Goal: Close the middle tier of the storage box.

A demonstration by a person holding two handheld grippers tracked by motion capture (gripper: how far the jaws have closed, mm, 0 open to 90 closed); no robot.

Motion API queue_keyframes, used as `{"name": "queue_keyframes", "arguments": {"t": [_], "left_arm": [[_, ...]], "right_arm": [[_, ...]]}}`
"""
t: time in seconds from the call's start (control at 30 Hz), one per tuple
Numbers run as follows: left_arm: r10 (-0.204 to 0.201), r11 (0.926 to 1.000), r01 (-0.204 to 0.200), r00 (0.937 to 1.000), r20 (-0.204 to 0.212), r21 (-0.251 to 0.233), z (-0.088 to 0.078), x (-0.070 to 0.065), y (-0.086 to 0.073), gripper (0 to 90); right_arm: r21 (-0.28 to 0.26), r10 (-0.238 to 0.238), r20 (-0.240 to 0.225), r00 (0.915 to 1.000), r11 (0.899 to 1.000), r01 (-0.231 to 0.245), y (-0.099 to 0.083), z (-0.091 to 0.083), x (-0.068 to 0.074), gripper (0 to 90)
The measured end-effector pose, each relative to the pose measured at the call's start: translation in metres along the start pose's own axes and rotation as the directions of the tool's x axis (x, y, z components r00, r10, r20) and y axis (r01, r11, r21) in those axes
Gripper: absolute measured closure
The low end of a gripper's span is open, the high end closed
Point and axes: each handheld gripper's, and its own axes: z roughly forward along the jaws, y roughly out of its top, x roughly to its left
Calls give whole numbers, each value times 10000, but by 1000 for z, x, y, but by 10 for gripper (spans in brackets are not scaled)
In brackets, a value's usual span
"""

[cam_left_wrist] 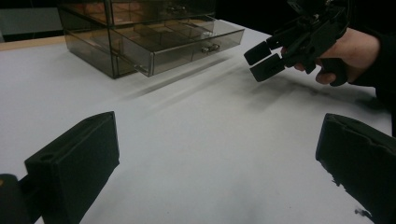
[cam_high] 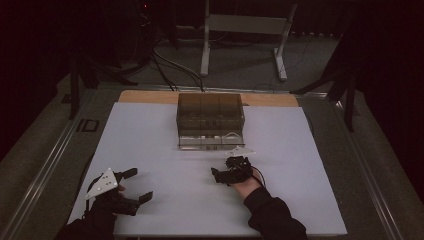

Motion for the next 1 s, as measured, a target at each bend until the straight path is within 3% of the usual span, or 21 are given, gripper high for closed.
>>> {"name": "queue_keyframes", "arguments": {"t": [0.43,0.77,1.0], "left_arm": [[-28,10000,28,10000,-3,-18,0,0,0,10],[-30,10000,30,10000,13,-7,0,0,0,10],[-33,10000,33,10000,8,-6,0,0,0,10]], "right_arm": [[-61,-68,-208,9998,10000,66,3,-3,0,344],[-204,-240,123,9996,9995,242,3,-4,1,468],[-267,-350,315,9989,9990,358,4,-5,3,609]]}}
